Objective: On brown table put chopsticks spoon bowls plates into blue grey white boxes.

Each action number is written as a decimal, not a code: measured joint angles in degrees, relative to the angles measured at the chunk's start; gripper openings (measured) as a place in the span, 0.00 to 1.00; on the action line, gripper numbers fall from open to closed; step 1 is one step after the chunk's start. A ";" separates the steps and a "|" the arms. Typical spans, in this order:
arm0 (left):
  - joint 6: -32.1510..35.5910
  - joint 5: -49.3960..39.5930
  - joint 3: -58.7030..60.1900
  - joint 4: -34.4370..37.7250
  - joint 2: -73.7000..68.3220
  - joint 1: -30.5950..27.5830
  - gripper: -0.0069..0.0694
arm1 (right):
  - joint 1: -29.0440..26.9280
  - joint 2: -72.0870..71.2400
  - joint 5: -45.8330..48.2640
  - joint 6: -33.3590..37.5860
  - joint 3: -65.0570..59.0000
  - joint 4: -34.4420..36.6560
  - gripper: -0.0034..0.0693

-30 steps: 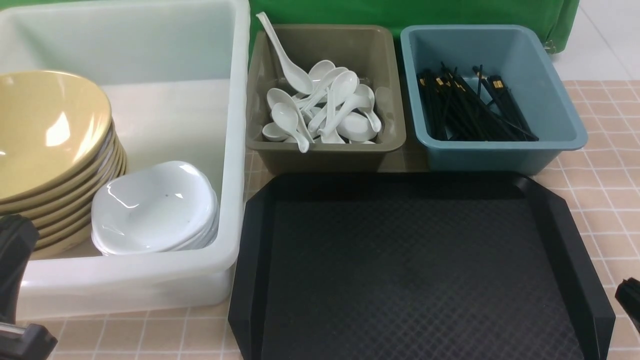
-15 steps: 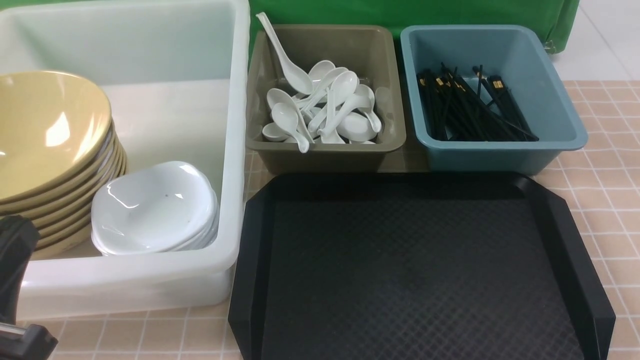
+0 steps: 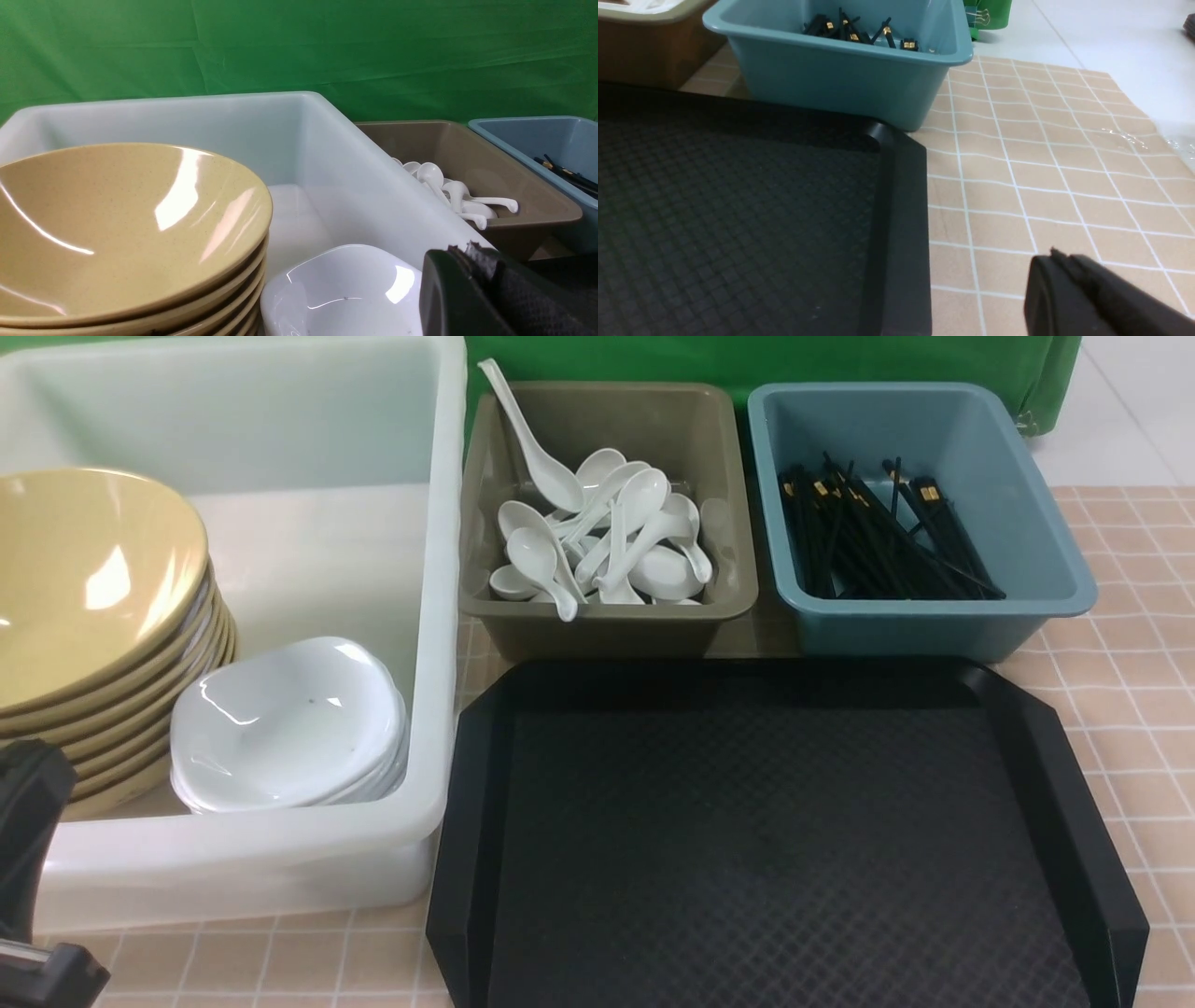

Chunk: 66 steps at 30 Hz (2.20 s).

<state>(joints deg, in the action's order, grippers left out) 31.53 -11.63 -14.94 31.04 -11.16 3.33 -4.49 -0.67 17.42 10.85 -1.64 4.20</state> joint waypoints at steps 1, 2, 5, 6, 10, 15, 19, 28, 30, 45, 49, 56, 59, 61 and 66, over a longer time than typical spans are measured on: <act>0.00 0.00 0.00 0.00 0.00 0.00 0.08 | 0.00 0.00 0.00 0.00 0.00 0.00 0.11; 0.00 0.00 0.00 0.00 0.00 0.00 0.08 | 0.00 0.00 0.00 0.00 0.00 0.00 0.11; 0.00 0.00 0.00 0.00 0.00 0.00 0.08 | 0.00 0.00 0.00 0.00 0.00 0.00 0.11; 0.00 0.00 0.00 0.00 0.00 0.00 0.08 | 0.00 0.00 0.00 0.00 0.00 0.00 0.11; 0.00 0.00 0.00 0.00 0.00 0.00 0.08 | 0.00 0.00 0.03 0.00 0.00 0.00 0.11; 0.00 1.11 2.23 -0.67 1.35 0.00 0.08 | 0.00 0.00 0.03 0.00 0.00 0.00 0.11; -3.11 3.57 7.97 -10.13 6.05 -1.50 0.08 | -0.04 0.00 0.07 0.00 0.00 0.00 0.11; -27.98 -6.94 15.97 -26.49 11.72 -2.27 0.08 | -0.04 0.00 0.07 0.11 0.00 0.00 0.11; -29.31 -7.29 15.91 -27.10 11.79 -2.22 0.08 | -0.04 0.00 0.07 0.14 0.00 0.00 0.11; -30.12 -7.34 15.91 -27.10 11.91 -2.20 0.08 | -0.04 0.00 0.07 0.14 0.00 0.00 0.11; -30.46 -7.34 15.91 -27.10 11.91 -2.20 0.08 | -0.04 0.00 0.07 0.14 0.00 0.00 0.11; -30.79 -7.34 15.91 -27.10 11.91 -2.15 0.08 | -0.04 0.00 0.07 0.14 0.00 0.00 0.11; -30.91 -7.34 15.91 -27.10 11.91 -2.16 0.08 | -0.04 0.00 0.07 0.14 0.00 0.00 0.11; -30.91 -7.34 15.91 -27.10 11.91 -2.16 0.08 | -0.04 0.00 0.07 0.14 0.00 0.00 0.11; -30.91 -7.34 15.91 -27.10 11.91 -2.16 0.08 | -0.04 0.00 0.07 0.14 0.00 0.00 0.12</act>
<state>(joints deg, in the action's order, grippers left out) 0.62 -18.96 0.97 3.94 0.74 1.17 -4.53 -0.67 17.49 10.99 -1.64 4.20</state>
